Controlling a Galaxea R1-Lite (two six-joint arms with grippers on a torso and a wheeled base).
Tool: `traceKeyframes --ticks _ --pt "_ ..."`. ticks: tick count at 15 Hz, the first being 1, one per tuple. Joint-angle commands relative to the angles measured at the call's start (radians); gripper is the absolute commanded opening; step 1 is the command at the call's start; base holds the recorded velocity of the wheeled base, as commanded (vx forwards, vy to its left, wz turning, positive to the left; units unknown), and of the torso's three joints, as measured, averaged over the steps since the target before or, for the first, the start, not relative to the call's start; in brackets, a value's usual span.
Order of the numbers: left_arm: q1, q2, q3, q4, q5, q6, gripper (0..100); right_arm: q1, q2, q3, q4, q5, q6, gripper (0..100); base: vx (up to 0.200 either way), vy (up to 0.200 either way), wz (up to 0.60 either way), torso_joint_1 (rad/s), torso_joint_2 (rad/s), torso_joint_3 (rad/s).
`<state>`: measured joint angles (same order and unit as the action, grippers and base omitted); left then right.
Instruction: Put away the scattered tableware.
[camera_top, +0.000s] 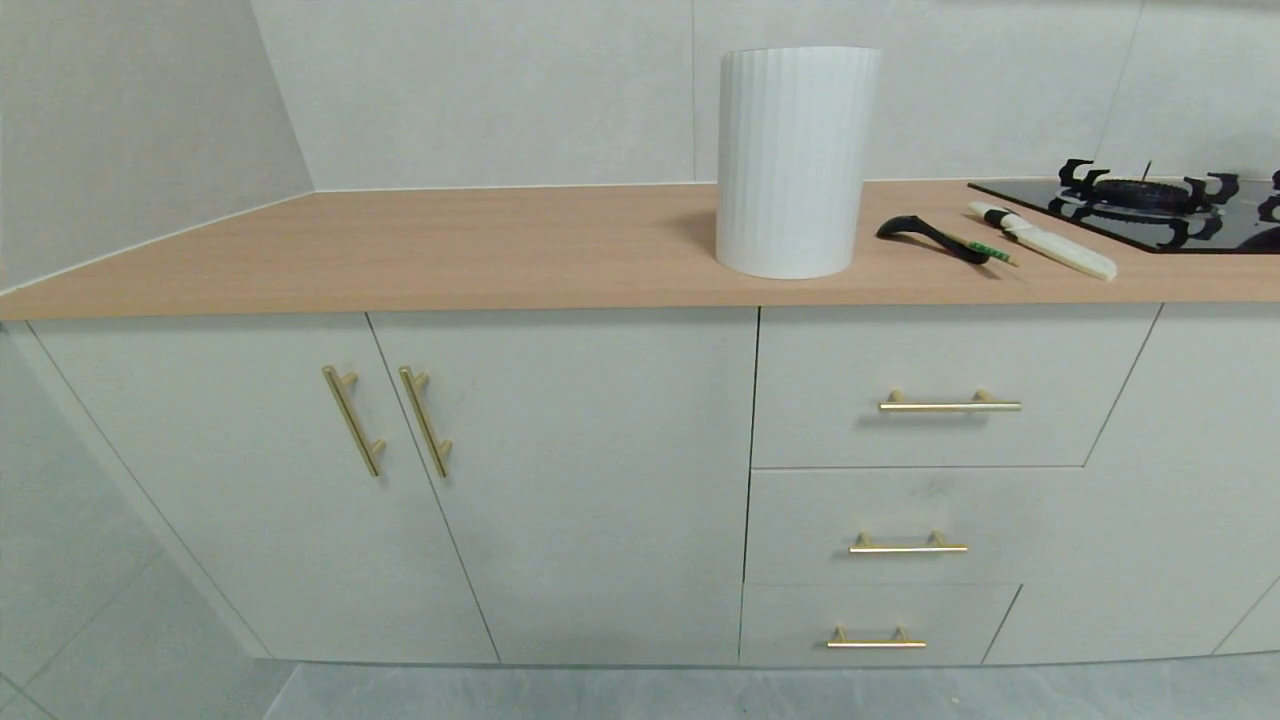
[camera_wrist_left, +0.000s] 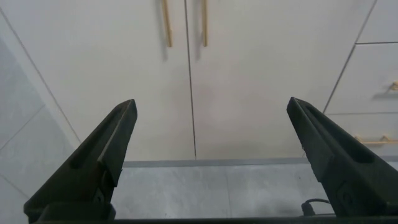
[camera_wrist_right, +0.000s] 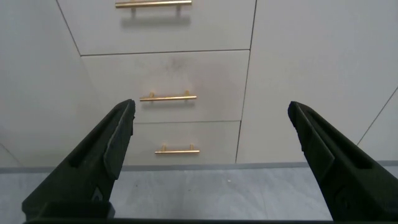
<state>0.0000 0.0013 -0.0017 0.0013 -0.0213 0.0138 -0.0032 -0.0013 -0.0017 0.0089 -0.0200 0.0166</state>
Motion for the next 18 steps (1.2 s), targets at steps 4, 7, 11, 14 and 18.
traceKeyframes --ticks 4,7,11,14,18 --pt "0.0 0.0 0.0 0.0 0.0 0.0 100 0.0 0.001 0.0 0.0 -0.001 -0.006 100 0.0 0.0 0.0 0.0 0.0 0.0" --pt "0.0 0.0 0.0 0.0 0.0 0.0 100 0.005 0.03 -0.176 -0.012 0.066 0.042 100 0.0 0.0 0.0 0.0 0.0 0.0" --pt "0.0 0.0 0.0 0.0 0.0 0.0 100 0.011 0.259 -0.185 -0.009 0.169 0.039 100 0.0 0.0 0.0 0.0 0.0 0.0" --pt "0.0 0.0 0.0 0.0 0.0 0.0 100 0.035 0.497 -0.224 -0.015 0.264 0.032 100 0.0 0.0 0.0 0.0 0.0 0.0" --pt "0.0 0.0 0.0 0.0 0.0 0.0 100 0.042 0.885 -0.379 -0.018 0.241 0.011 100 0.0 0.0 0.0 0.0 0.0 0.0"
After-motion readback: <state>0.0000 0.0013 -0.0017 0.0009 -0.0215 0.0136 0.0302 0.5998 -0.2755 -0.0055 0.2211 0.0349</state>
